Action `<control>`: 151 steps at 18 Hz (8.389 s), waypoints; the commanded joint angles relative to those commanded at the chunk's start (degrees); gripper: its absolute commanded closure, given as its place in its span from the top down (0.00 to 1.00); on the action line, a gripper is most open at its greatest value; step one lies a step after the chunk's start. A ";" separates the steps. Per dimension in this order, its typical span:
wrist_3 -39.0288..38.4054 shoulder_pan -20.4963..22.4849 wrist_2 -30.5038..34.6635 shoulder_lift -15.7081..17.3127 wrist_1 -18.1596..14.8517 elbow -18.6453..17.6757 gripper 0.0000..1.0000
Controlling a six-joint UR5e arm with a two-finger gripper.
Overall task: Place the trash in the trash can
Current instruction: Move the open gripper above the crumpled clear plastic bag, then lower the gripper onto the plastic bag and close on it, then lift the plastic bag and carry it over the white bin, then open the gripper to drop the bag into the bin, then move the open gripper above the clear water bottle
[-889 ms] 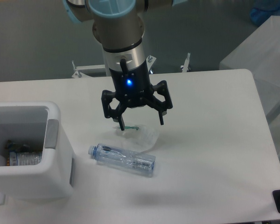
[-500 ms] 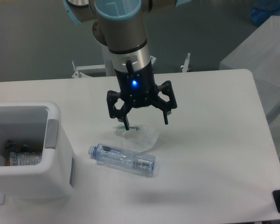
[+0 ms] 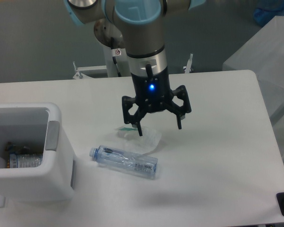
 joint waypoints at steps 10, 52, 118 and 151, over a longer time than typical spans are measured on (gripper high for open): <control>23.54 1.67 -3.25 5.62 -0.70 -9.65 1.00; 56.87 -2.81 2.72 -7.12 4.75 -24.61 0.93; -9.13 -21.44 -28.65 0.00 6.42 2.55 0.04; 3.03 2.46 -19.69 -1.05 8.61 0.44 1.00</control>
